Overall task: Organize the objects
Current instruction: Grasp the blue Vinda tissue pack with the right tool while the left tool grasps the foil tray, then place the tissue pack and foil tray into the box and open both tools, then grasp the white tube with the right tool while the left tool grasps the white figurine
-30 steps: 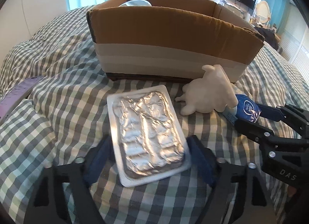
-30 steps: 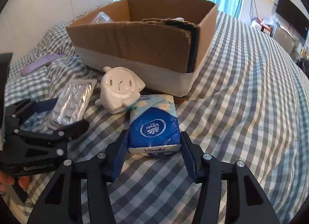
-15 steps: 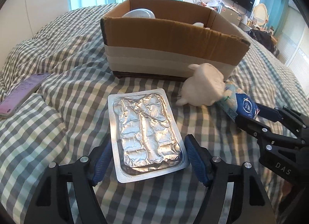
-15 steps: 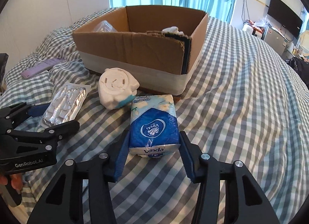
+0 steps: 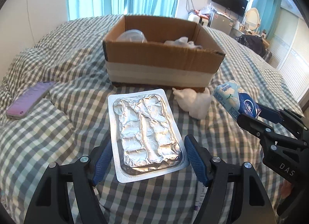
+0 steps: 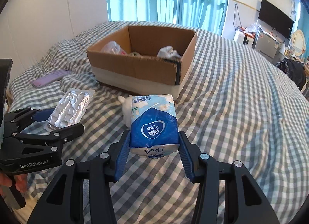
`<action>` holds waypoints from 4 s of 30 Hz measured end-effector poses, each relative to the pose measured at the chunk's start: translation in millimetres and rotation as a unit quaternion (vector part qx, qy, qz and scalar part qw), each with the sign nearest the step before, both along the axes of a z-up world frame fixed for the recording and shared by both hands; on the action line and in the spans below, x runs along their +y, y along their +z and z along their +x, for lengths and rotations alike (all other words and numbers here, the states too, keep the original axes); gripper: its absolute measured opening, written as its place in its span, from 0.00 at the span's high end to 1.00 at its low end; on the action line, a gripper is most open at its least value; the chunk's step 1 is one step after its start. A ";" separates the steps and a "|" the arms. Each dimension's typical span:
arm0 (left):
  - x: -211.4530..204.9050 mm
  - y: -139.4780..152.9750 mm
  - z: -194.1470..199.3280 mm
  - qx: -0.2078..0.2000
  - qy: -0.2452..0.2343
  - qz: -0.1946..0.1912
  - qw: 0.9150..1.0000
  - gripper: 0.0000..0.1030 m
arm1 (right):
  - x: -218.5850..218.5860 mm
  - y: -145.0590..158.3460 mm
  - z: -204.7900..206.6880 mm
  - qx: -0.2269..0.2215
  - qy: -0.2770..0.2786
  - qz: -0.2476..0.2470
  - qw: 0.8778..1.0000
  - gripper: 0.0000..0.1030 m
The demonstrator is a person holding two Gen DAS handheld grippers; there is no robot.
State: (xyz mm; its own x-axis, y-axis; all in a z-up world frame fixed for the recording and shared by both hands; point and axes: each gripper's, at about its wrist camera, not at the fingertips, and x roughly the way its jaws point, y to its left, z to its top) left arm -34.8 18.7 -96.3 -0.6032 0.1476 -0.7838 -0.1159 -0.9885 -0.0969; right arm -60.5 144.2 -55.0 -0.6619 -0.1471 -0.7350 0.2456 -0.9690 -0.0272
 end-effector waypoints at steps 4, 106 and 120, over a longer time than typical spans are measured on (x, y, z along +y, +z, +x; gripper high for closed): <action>0.3 16.3 3.5 0.019 0.001 0.002 1.000 0.28 | 0.5 18.7 5.3 0.021 0.001 0.001 1.000 0.53; -19.3 48.5 31.3 0.119 0.019 -0.085 0.989 0.00 | -17.7 41.5 38.0 0.043 -0.064 0.000 0.997 0.14; -35.9 -25.2 54.1 0.027 0.025 -0.063 0.997 0.00 | -54.6 -51.1 55.5 -0.091 -0.019 0.001 0.996 0.35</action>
